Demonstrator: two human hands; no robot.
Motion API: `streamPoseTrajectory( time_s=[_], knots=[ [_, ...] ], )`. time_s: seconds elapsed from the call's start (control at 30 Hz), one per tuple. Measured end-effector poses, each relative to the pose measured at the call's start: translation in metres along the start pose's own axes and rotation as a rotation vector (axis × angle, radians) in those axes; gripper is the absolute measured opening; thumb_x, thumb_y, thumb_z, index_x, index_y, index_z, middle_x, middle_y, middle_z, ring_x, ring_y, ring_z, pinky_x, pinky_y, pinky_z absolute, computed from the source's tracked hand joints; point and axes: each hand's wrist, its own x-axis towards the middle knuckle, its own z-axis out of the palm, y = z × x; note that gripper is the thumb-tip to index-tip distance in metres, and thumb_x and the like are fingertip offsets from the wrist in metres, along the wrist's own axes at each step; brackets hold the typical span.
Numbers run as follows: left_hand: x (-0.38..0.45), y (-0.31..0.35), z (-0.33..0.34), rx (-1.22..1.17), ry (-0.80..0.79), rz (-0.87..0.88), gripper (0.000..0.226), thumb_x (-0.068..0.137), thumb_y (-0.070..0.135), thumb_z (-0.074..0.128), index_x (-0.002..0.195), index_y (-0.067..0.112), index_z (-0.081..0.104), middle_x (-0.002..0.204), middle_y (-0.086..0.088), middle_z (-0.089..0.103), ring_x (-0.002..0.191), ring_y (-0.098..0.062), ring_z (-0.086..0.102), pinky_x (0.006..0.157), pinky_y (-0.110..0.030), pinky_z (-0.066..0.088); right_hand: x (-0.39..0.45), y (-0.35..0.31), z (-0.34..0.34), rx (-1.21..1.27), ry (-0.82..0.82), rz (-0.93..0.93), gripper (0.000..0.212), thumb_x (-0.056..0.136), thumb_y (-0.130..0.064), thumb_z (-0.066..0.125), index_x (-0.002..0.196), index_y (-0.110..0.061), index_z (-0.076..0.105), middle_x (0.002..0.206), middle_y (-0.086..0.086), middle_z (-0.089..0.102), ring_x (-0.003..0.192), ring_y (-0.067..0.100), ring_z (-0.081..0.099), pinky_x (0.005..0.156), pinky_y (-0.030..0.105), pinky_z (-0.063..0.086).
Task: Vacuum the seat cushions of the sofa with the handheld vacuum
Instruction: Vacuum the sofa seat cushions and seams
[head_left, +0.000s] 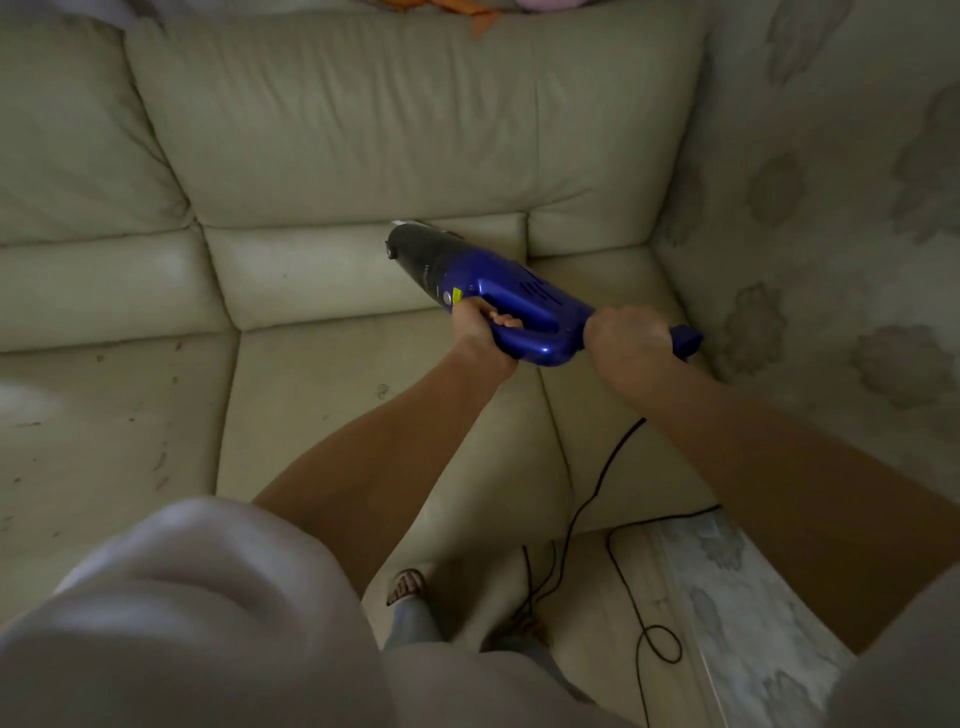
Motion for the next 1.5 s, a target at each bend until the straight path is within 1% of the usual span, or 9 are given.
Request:
streamPoseTrajectory(
  time_s=[0.33, 0.47, 0.57, 0.9, 0.97, 1.07, 1.23, 1.37, 1.5],
  knots=[
    [0.005, -0.052, 0.027, 0.037, -0.035, -0.067, 0.021, 0.081, 0.005, 0.041, 0.062, 0.015, 0.042, 0.042, 0.005, 0.038, 0.032, -0.008, 0.037, 0.036, -0.016, 0.038, -0.014, 0.046, 0.034, -0.054, -0.004, 0.085, 0.024, 0.094, 0.0, 0.047, 0.113, -0.008, 0.059, 0.112, 0.007, 0.064, 0.1, 0.022, 0.065, 0.07, 0.029, 0.045],
    [0.005, -0.068, 0.039, 0.039, -0.053, -0.077, 0.022, 0.079, 0.005, 0.042, 0.06, 0.016, 0.041, 0.044, 0.006, 0.038, 0.035, -0.007, 0.036, 0.041, -0.017, 0.036, -0.017, 0.061, 0.042, -0.038, -0.033, 0.121, 0.026, 0.092, 0.001, 0.049, 0.114, -0.007, 0.059, 0.113, 0.009, 0.062, 0.1, 0.027, 0.065, 0.079, 0.035, 0.054],
    [0.007, -0.078, 0.049, 0.045, -0.063, -0.086, 0.022, 0.079, 0.005, 0.042, 0.06, 0.016, 0.041, 0.044, 0.006, 0.038, 0.035, -0.007, 0.036, 0.041, -0.017, 0.036, -0.019, 0.073, 0.047, -0.035, -0.013, 0.14, 0.027, 0.094, 0.001, 0.047, 0.117, -0.005, 0.057, 0.115, 0.01, 0.061, 0.102, 0.029, 0.064, 0.084, 0.038, 0.054],
    [0.016, -0.104, 0.068, 0.05, -0.07, -0.097, 0.02, 0.077, 0.005, 0.044, 0.06, 0.016, 0.043, 0.047, 0.005, 0.04, 0.037, -0.008, 0.038, 0.041, -0.018, 0.038, -0.02, 0.105, 0.062, -0.059, 0.043, 0.137, 0.021, 0.095, 0.0, 0.046, 0.109, -0.005, 0.06, 0.109, 0.011, 0.062, 0.097, 0.027, 0.064, 0.072, 0.033, 0.048],
    [0.017, -0.11, 0.07, 0.035, -0.078, -0.103, 0.019, 0.076, 0.004, 0.044, 0.061, 0.015, 0.044, 0.046, 0.005, 0.039, 0.036, -0.008, 0.038, 0.039, -0.018, 0.038, -0.02, 0.11, 0.067, -0.046, 0.051, 0.136, 0.02, 0.095, 0.0, 0.046, 0.108, -0.005, 0.06, 0.108, 0.011, 0.062, 0.098, 0.027, 0.064, 0.077, 0.034, 0.049],
    [0.02, -0.118, 0.074, 0.028, -0.083, -0.106, 0.019, 0.075, 0.004, 0.044, 0.061, 0.016, 0.043, 0.045, 0.005, 0.039, 0.035, -0.008, 0.038, 0.038, -0.017, 0.038, -0.02, 0.116, 0.071, -0.046, 0.04, 0.151, 0.02, 0.095, 0.0, 0.045, 0.107, -0.004, 0.061, 0.108, 0.013, 0.062, 0.102, 0.029, 0.062, 0.098, 0.039, 0.047],
    [0.018, -0.127, 0.083, 0.049, -0.081, -0.105, 0.021, 0.075, 0.004, 0.043, 0.059, 0.017, 0.04, 0.045, 0.005, 0.038, 0.034, -0.008, 0.036, 0.038, -0.016, 0.037, -0.023, 0.127, 0.075, 0.036, 0.028, 0.191, 0.022, 0.096, -0.001, 0.045, 0.11, -0.005, 0.062, 0.112, 0.011, 0.062, 0.104, 0.026, 0.061, 0.089, 0.033, 0.051],
    [0.013, -0.128, 0.084, 0.072, -0.086, -0.099, 0.022, 0.077, 0.004, 0.043, 0.058, 0.016, 0.04, 0.043, 0.005, 0.038, 0.033, -0.008, 0.036, 0.038, -0.015, 0.037, -0.022, 0.129, 0.081, 0.057, 0.024, 0.189, 0.029, 0.097, -0.002, 0.041, 0.12, -0.002, 0.059, 0.119, 0.014, 0.06, 0.112, 0.028, 0.058, 0.099, 0.035, 0.046],
    [0.008, -0.124, 0.081, 0.131, -0.066, -0.087, 0.026, 0.08, 0.007, 0.043, 0.056, 0.017, 0.039, 0.042, 0.005, 0.037, 0.032, -0.007, 0.035, 0.037, -0.015, 0.036, -0.031, 0.12, 0.081, 0.018, -0.011, 0.183, 0.027, 0.097, -0.001, 0.043, 0.118, -0.007, 0.059, 0.12, 0.01, 0.06, 0.116, 0.026, 0.057, 0.099, 0.035, 0.044]
  ],
)
